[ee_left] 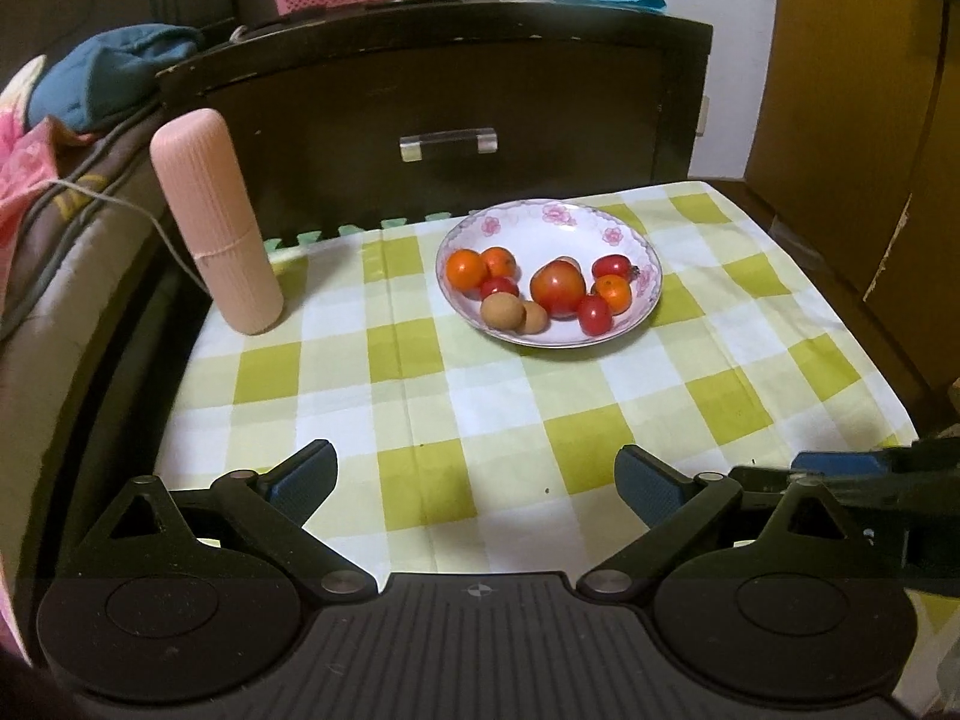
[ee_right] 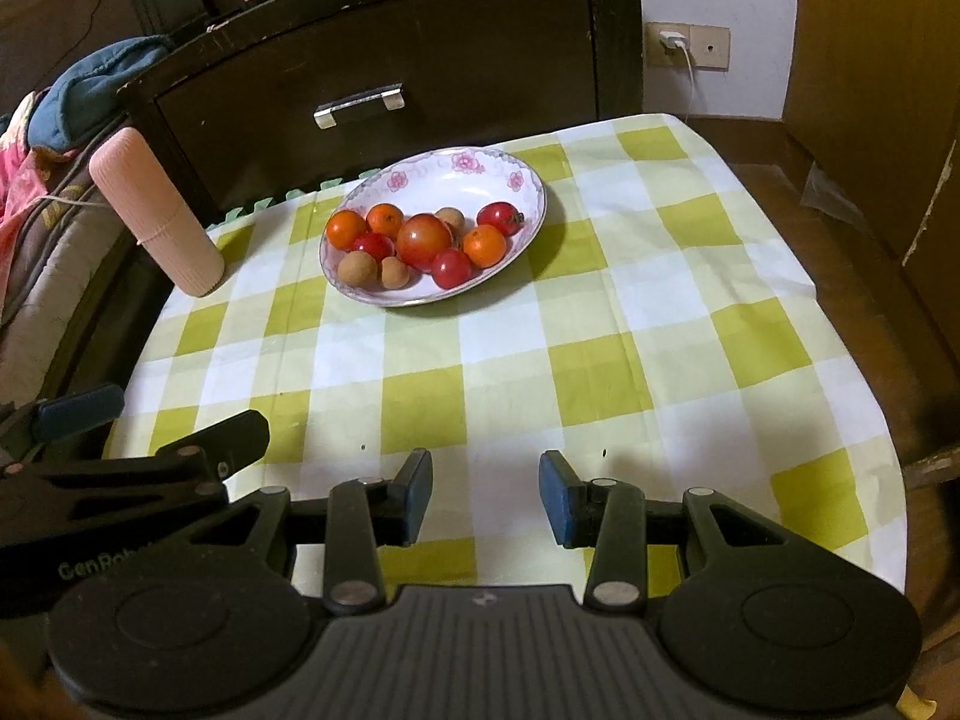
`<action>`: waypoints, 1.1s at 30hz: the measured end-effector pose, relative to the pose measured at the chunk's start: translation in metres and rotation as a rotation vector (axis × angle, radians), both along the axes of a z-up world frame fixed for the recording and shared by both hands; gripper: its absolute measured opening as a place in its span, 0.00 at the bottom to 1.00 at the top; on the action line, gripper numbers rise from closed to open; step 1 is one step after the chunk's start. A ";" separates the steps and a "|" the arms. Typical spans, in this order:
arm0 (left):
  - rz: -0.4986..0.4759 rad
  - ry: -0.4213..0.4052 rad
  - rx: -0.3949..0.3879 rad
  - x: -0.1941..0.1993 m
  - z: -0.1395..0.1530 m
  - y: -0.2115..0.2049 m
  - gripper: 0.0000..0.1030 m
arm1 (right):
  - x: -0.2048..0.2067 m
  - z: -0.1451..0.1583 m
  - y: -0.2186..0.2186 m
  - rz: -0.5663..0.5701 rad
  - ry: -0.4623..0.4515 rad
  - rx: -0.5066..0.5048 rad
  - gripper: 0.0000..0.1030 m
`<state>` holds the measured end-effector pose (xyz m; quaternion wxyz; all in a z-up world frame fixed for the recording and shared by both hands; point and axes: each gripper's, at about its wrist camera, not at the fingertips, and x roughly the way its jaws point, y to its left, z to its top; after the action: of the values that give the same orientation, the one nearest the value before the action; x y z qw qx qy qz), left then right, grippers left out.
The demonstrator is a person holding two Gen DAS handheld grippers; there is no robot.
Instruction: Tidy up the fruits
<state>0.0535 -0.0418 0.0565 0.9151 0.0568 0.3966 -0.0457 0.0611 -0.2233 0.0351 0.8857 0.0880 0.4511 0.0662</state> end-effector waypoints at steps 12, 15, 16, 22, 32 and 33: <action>0.028 -0.079 0.108 -0.015 0.011 -0.009 0.99 | -0.013 0.001 0.005 0.010 -0.005 -0.004 0.37; 0.048 -0.054 0.095 -0.014 0.014 -0.007 0.99 | -0.015 0.003 0.004 0.005 -0.010 0.001 0.37; 0.043 -0.050 0.083 -0.014 0.014 -0.006 0.98 | -0.016 0.004 0.004 0.004 -0.016 0.002 0.37; 0.031 -0.048 0.067 -0.015 0.012 -0.006 0.97 | -0.018 0.007 0.001 0.000 -0.033 0.001 0.37; 0.003 -0.071 0.088 -0.017 0.012 -0.009 0.97 | -0.017 0.006 0.001 -0.012 -0.028 0.002 0.37; 0.003 -0.068 0.084 -0.017 0.012 -0.008 0.97 | -0.017 0.006 0.001 -0.011 -0.027 0.001 0.37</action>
<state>0.0369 -0.0502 0.0686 0.9249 0.0960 0.3669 -0.0257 0.0442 -0.2224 0.0413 0.8921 0.0901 0.4383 0.0626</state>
